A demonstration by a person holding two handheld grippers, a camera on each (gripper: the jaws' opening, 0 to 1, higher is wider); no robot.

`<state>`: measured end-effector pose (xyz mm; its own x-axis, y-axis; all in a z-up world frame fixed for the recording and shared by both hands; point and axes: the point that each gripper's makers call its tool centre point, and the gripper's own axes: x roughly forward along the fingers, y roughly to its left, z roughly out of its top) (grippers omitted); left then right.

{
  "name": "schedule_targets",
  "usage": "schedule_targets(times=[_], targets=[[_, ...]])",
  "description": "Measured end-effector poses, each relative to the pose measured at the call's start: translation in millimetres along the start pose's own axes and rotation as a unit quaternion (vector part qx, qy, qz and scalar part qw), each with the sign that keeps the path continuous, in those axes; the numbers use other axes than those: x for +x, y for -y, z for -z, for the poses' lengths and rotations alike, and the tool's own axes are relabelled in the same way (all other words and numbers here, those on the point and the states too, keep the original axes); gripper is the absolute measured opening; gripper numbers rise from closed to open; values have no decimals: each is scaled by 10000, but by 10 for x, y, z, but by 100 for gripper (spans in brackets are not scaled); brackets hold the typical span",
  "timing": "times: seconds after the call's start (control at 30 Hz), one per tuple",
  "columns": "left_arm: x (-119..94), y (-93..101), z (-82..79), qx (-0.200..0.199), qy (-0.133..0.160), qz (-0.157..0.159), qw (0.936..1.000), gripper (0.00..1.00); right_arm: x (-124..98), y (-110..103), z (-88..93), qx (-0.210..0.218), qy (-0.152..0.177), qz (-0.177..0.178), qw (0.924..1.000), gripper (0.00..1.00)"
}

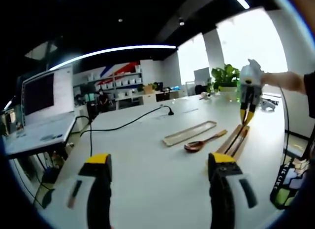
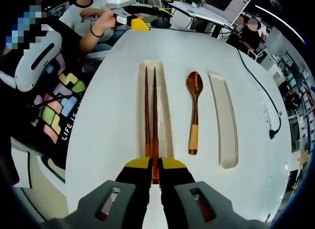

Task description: Arrange the utensils inside the cutlery case until each visible utensil rests in its matching compartment.

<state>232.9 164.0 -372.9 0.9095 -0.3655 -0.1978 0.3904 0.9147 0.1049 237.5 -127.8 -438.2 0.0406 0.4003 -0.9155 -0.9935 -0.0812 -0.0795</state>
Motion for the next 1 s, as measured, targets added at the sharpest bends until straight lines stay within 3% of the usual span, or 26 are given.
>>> schedule_targets(times=[0.37,1.0], targets=[[-2,-4,9,-6,-19,-27,10000,84,207,-21,107,-28,-234,-14,9997,3],[-13,-4,16,-18,-39,-18,10000,83,265,66,169,-287,-397,64,9988,4]])
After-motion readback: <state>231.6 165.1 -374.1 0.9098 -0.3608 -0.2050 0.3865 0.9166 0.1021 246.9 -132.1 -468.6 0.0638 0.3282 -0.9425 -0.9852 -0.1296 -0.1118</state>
